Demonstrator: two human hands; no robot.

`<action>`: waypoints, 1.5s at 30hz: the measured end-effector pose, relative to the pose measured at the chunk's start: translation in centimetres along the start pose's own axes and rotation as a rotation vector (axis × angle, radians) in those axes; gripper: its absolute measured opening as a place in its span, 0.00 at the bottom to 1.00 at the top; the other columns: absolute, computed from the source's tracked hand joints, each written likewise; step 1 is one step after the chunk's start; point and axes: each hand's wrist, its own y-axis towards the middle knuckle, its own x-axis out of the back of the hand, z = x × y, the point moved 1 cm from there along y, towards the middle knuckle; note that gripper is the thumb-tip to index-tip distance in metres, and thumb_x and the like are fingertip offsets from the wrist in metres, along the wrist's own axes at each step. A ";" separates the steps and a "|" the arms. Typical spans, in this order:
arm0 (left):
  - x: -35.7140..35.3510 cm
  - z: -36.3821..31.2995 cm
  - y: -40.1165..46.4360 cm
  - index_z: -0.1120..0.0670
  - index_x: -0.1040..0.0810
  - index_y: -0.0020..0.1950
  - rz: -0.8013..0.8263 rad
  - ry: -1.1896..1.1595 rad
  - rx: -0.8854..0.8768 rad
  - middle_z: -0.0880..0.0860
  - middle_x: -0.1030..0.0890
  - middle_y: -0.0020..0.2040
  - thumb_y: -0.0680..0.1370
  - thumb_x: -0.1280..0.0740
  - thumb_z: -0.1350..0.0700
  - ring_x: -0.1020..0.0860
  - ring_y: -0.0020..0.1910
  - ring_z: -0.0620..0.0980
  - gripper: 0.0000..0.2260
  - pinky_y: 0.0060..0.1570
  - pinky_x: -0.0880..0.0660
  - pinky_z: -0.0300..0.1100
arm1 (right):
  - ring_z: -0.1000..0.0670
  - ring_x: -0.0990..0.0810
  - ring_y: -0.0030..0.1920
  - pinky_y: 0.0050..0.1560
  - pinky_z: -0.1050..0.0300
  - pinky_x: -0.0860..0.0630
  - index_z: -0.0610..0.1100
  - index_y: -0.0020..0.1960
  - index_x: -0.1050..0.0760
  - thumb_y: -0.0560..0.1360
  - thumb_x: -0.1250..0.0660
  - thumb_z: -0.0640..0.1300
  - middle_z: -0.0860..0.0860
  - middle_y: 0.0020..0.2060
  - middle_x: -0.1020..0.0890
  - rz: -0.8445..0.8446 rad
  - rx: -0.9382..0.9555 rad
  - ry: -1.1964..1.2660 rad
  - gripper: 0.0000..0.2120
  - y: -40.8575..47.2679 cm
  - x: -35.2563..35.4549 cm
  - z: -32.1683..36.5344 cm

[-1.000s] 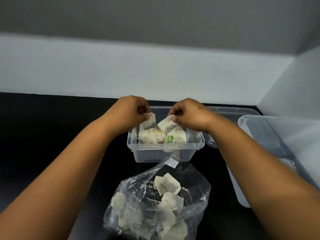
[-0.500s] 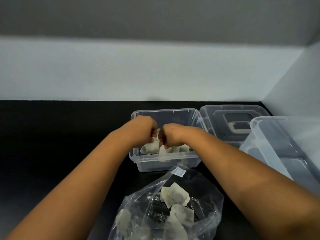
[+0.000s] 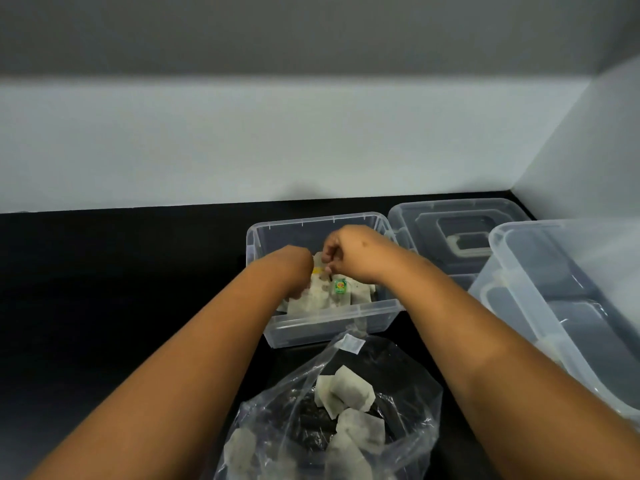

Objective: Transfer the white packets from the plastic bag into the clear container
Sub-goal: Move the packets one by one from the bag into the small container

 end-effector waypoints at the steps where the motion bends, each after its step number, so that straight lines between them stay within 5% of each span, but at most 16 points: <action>1: 0.0 -0.1 0.2 0.57 0.21 0.57 0.007 0.033 0.011 0.56 0.19 0.56 0.73 0.29 0.60 0.21 0.54 0.54 0.13 0.52 0.26 0.44 | 0.51 0.19 0.46 0.46 0.59 0.24 0.47 0.49 0.19 0.74 0.29 0.41 0.52 0.43 0.18 -0.014 0.001 0.045 0.04 -0.7 0.3 0.0; 9: 1.1 -0.3 0.6 0.58 0.23 0.62 0.001 0.082 0.125 0.56 0.22 0.59 0.74 0.29 0.57 0.23 0.57 0.55 0.17 0.60 0.26 0.46 | 0.65 0.23 0.35 0.36 0.68 0.32 0.50 0.49 0.18 0.74 0.29 0.46 0.56 0.43 0.17 -0.027 0.050 0.183 0.04 -6.0 2.5 0.4; 13: 2.9 -0.3 -1.2 0.56 0.22 0.59 -0.124 0.028 0.194 0.54 0.21 0.53 0.76 0.31 0.55 0.22 0.51 0.53 0.13 0.54 0.25 0.44 | 0.72 0.26 0.32 0.37 0.71 0.33 0.51 0.50 0.18 0.74 0.28 0.47 0.58 0.44 0.17 -0.051 0.091 0.232 0.05 -8.5 2.6 0.8; 19: -0.1 -1.2 -9.3 0.55 0.23 0.47 -0.703 -0.264 0.071 0.54 0.19 0.43 0.77 0.34 0.52 0.21 0.40 0.54 0.06 0.41 0.24 0.45 | 0.67 0.23 0.35 0.37 0.75 0.30 0.50 0.47 0.17 0.73 0.28 0.47 0.61 0.35 0.19 0.088 0.091 0.240 0.03 -13.0 -0.2 0.5; 24: -5.2 -2.7 -12.3 0.53 0.21 0.51 -0.709 -0.444 0.007 0.50 0.21 0.51 0.77 0.33 0.50 0.22 0.42 0.49 0.08 0.46 0.23 0.45 | 0.57 0.18 0.42 0.45 0.62 0.23 0.47 0.45 0.17 0.73 0.27 0.46 0.54 0.40 0.16 0.157 -0.096 0.187 0.04 -13.9 -5.6 -2.3; 30: -8.6 -4.0 -14.5 0.53 0.23 0.58 -0.932 -0.525 0.010 0.49 0.30 0.61 0.77 0.34 0.49 0.23 0.45 0.47 0.12 0.45 0.22 0.44 | 0.46 0.19 0.48 0.47 0.56 0.23 0.41 0.49 0.21 0.72 0.28 0.49 0.46 0.48 0.18 0.094 -0.247 0.026 0.12 -13.4 -9.9 -3.7; 37: -11.2 -6.2 -15.6 0.55 0.21 0.51 -0.922 -0.518 -0.077 0.48 0.26 0.48 0.77 0.33 0.54 0.25 0.40 0.45 0.06 0.39 0.26 0.38 | 0.43 0.20 0.52 0.45 0.58 0.28 0.43 0.52 0.22 0.73 0.29 0.49 0.44 0.51 0.18 0.033 -0.220 0.008 0.12 -13.7 -11.9 -3.2; 40: -13.0 -6.8 -15.1 0.52 0.22 0.44 -0.791 -0.525 0.017 0.47 0.24 0.40 0.76 0.34 0.54 0.24 0.39 0.47 0.03 0.38 0.29 0.39 | 0.46 0.22 0.44 0.40 0.59 0.31 0.48 0.39 0.29 0.72 0.30 0.44 0.46 0.43 0.20 -0.007 -0.210 0.094 0.08 -14.1 -11.8 -3.5; 45: -15.2 -7.8 -14.2 0.55 0.24 0.42 -0.463 -0.460 0.225 0.53 0.19 0.40 0.77 0.36 0.49 0.20 0.42 0.54 0.10 0.39 0.27 0.43 | 0.45 0.20 0.40 0.39 0.55 0.26 0.42 0.42 0.26 0.72 0.33 0.41 0.48 0.37 0.21 -0.130 -0.155 0.190 0.03 -15.0 -10.9 -4.2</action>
